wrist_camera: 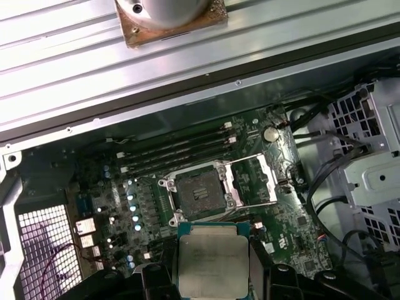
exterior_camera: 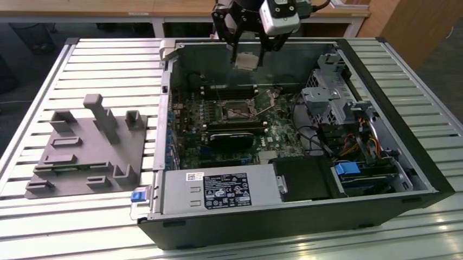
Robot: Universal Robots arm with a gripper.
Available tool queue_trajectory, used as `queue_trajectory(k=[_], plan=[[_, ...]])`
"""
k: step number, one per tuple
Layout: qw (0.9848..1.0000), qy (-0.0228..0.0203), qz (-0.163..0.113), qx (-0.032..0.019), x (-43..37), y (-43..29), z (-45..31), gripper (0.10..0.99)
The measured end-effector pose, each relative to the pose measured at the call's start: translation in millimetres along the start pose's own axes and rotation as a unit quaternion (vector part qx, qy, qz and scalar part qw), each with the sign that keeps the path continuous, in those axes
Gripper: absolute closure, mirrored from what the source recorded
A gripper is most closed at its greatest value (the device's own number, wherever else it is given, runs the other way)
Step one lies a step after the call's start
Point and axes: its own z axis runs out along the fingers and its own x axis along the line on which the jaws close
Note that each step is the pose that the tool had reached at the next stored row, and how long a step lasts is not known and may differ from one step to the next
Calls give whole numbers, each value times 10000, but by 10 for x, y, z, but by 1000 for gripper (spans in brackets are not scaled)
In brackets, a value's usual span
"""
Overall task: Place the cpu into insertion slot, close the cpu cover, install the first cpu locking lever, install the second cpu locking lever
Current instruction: 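Place the cpu into insertion slot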
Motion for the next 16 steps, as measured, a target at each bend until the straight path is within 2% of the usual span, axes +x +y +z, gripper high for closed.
queue_trajectory(k=[7, 16], plan=[[9994, -37, 349, 10, 0, 0, 3, 545], [9971, -79, 755, 22, 0, 0, 7, 545]])
